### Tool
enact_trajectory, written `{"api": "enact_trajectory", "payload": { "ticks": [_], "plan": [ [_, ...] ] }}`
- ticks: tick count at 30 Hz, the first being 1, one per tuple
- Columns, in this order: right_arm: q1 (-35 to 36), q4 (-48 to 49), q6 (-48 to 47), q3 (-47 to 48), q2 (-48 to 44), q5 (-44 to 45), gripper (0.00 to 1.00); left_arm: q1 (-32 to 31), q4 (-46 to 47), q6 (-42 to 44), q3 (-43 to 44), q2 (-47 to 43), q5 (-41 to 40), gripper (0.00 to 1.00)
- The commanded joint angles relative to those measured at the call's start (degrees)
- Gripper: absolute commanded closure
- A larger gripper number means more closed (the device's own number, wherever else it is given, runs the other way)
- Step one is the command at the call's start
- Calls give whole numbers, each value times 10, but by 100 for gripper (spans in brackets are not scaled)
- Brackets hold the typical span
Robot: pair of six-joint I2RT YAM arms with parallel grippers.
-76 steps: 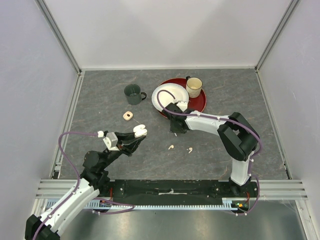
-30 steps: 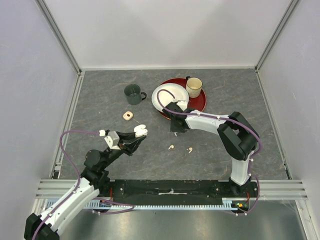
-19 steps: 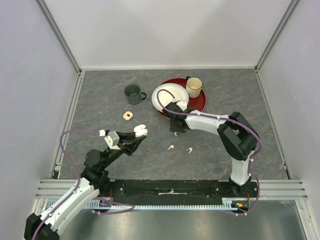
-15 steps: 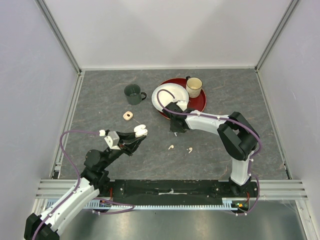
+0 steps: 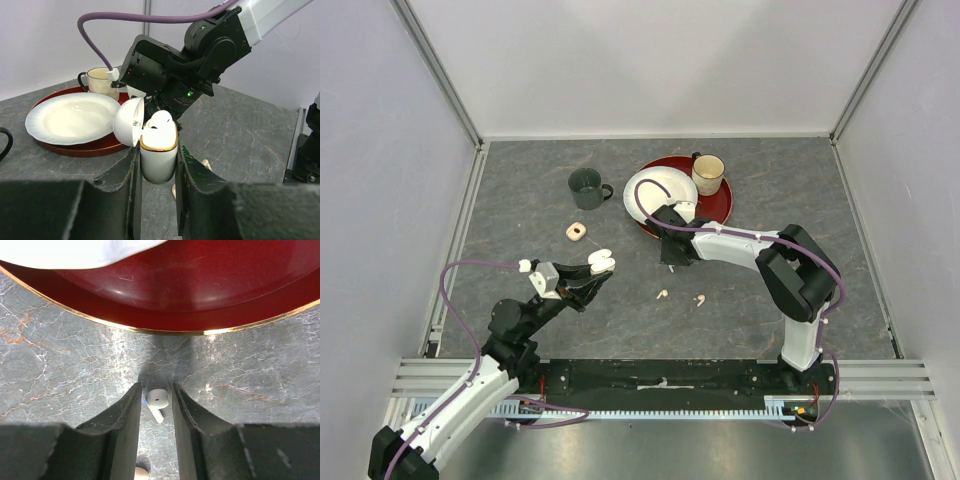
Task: Insert the wireless bluetooth earbuds into the charging case
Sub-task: Pick up the earbud from the center of the board.
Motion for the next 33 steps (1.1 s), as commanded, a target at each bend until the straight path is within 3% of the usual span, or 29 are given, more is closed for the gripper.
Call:
{"api": "enact_trajectory", "payload": {
  "ticks": [1,20,33],
  "plan": [
    [9,-18,16,-20,6,-21,62,-1,15,25,10,1,-4,98],
    [10,-29,15,-6,-1,-9,62,-1,14,23,10,-1,-3,98],
    [13,-28,15,-10,-3,-13,69,-1,15,23,10,1,-4,98]
  ]
}}
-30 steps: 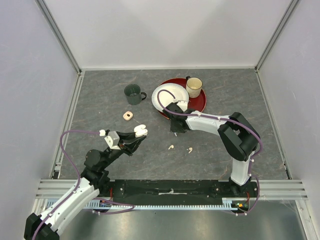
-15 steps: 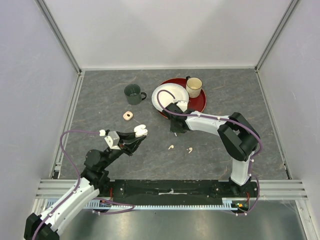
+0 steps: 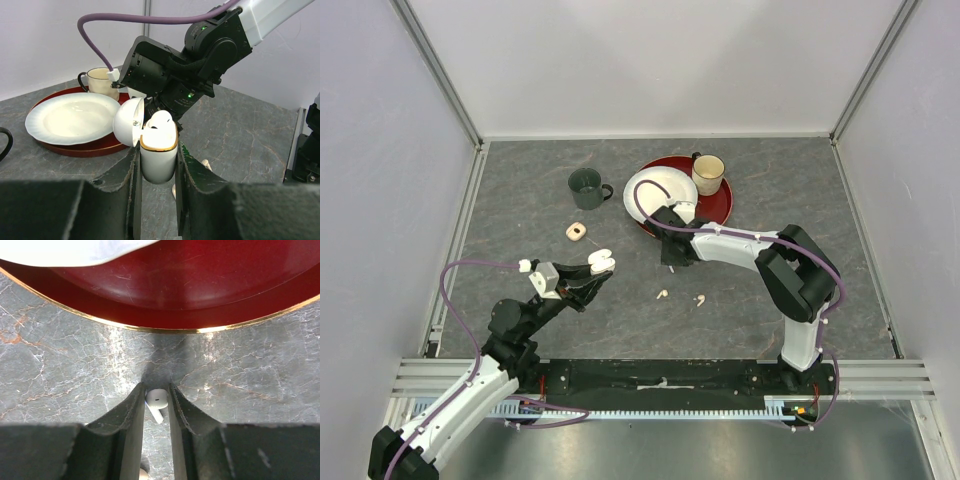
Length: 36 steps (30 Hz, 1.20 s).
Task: Insert the wireless bluetooth earbuds into the charging case
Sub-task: Pick up the earbud from the center of the board.
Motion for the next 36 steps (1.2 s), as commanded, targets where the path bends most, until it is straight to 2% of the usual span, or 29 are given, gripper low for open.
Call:
{"api": "enact_trajectory", "payload": {
  "ticks": [1,8,13,14,15,19,22,36],
  "plan": [
    [10,-24,15,-11,-4,-24,70,-1,15,23,10,1,-4,98],
    [12,-9,19,-22,-23,-20,75,-1,15,22,9,3,-4,98],
    [12,-6,11,-22,-34,-2,74,-1,15,21,11,4,-3,98],
    [12,-7,10,-20,-32,-4,65,-1,15,21,12,5,-3,98],
    [12,-9,8,-20,-25,-13,61,-1,15,21,12,4,-2,98],
    [13,-12,12,-24,-17,-20,51,-1,14,20,14,4,-1,98],
    [12,-12,16,-29,-20,-21,49,-1,14,20,14,4,-2,98],
    [15,-16,29,-34,-23,-27,59,-1,12,20,14,4,-2,98]
  ]
}}
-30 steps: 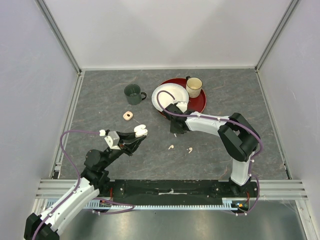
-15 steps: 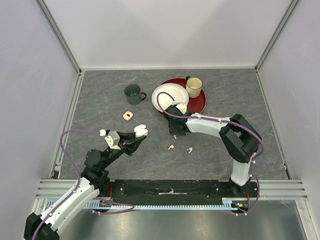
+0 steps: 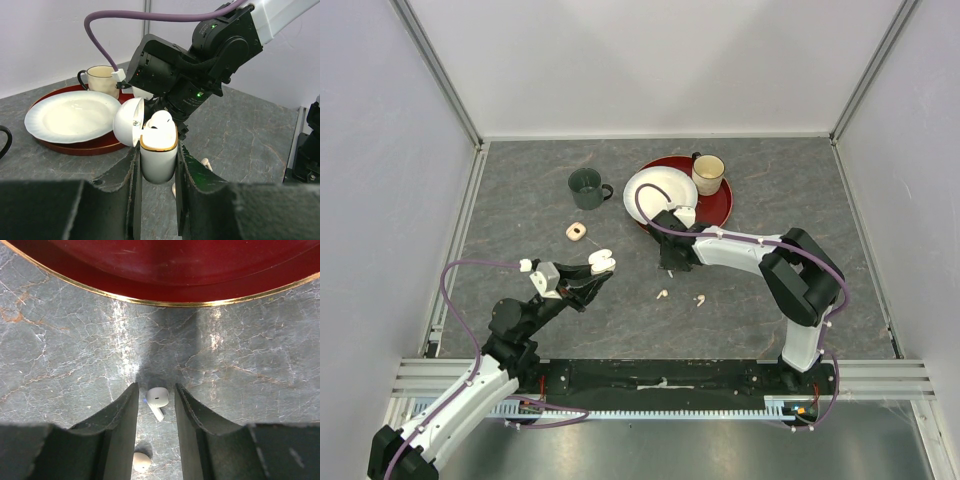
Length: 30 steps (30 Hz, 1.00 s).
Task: Insert the wireless bluetooth earbuds into the charging case
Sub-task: Pick up the earbud from the center of the board.
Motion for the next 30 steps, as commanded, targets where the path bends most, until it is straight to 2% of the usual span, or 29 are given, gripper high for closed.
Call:
{"api": "enact_trajectory", "payload": {
  "ticks": [1,18,26,30],
  "plan": [
    [5,-18,13,-13,-6,-10,59,-1,13,20,14,-1,-3,98],
    [14,-21,14,-10,-6,3,62,-1,12,20,11,-3,-6,98],
    [15,-16,19,-16,4,-3,69,-1,9,20,11,-7,-7,98],
    [15,-15,18,-16,-3,5,76,-1,9,20,12,-4,-6,98]
  ]
}}
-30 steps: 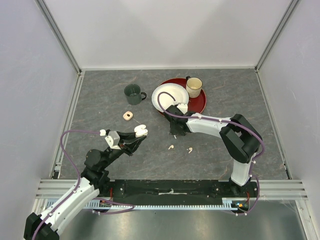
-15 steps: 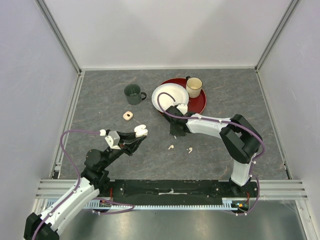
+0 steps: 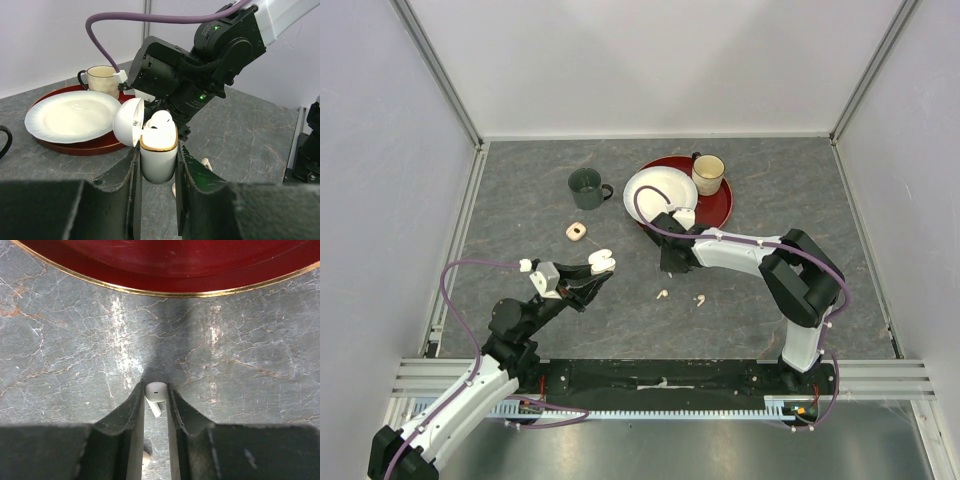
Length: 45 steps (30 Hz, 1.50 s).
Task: Insert the wireless bluetooth earbuds into the charging case
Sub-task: Pick up the earbud from the center of the board.
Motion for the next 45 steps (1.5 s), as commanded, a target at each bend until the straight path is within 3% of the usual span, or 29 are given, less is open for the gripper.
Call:
{"api": "enact_trajectory", "payload": {
  "ticks": [1,2,10,17,28,35,45],
  "plan": [
    [5,-7,10,-12,-3,-1,80,-1,10,19,12,-2,-6,98],
    [6,-3,10,-12,-6,4,86,-1,10,19,13,-1,-5,98],
    [18,120,-16,-74,-127,38,100,-1,18,15,17,12,-15,98],
    [34,264,-24,-169,-284,56,100,-1,76,4,-1,26,-20,98],
    [106,534,-66,-291,-444,85,100,0,146,-6,-5,59,-8,98],
    [160,745,-100,-350,-455,78,100,-1,202,-10,-11,100,-5,98],
    [232,909,-190,-344,-393,55,100,-1,254,4,-4,145,23,98]
  ]
}}
